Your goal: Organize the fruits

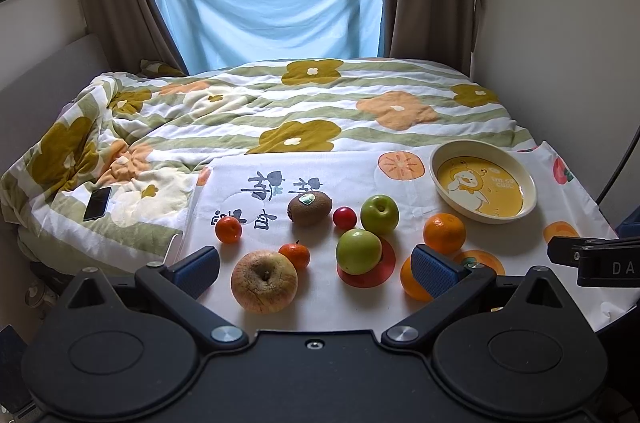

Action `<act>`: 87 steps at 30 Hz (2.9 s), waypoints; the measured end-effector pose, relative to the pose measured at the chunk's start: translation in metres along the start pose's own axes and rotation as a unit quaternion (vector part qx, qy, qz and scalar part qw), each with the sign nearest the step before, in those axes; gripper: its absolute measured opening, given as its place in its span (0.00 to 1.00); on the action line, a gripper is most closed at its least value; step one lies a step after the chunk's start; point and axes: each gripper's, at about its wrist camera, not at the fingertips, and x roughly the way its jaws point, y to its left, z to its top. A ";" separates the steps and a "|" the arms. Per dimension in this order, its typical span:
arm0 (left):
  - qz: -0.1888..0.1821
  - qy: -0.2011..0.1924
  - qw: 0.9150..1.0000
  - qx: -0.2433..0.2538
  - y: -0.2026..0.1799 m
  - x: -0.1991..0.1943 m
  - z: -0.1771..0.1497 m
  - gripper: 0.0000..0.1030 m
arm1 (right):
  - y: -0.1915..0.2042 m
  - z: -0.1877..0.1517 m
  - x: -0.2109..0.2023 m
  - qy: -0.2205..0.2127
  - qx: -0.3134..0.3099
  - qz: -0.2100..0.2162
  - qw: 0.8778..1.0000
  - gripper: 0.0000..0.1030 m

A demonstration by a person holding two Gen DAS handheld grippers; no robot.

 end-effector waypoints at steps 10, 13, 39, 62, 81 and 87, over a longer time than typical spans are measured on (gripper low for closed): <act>0.001 0.000 1.000 0.002 0.000 0.000 0.000 1.00 | -0.001 0.000 0.001 0.001 0.001 0.000 1.000 1.00; 0.000 0.001 1.000 0.002 0.000 0.000 0.000 1.00 | -0.004 0.001 0.002 0.001 0.001 -0.002 1.000 1.00; -0.023 0.027 0.996 0.078 0.047 0.108 -0.032 1.00 | 0.054 -0.033 0.109 0.044 0.026 0.043 0.998 1.00; -0.020 0.059 0.992 0.111 0.047 0.172 -0.056 0.76 | 0.077 -0.039 0.174 0.057 0.025 0.032 0.998 0.94; -0.025 0.065 0.992 0.110 0.047 0.147 -0.049 0.75 | 0.078 -0.030 0.163 0.045 0.012 0.029 0.998 0.74; -0.023 0.055 0.992 0.108 0.032 0.128 -0.032 0.75 | 0.061 -0.019 0.142 0.035 0.015 0.040 0.998 0.74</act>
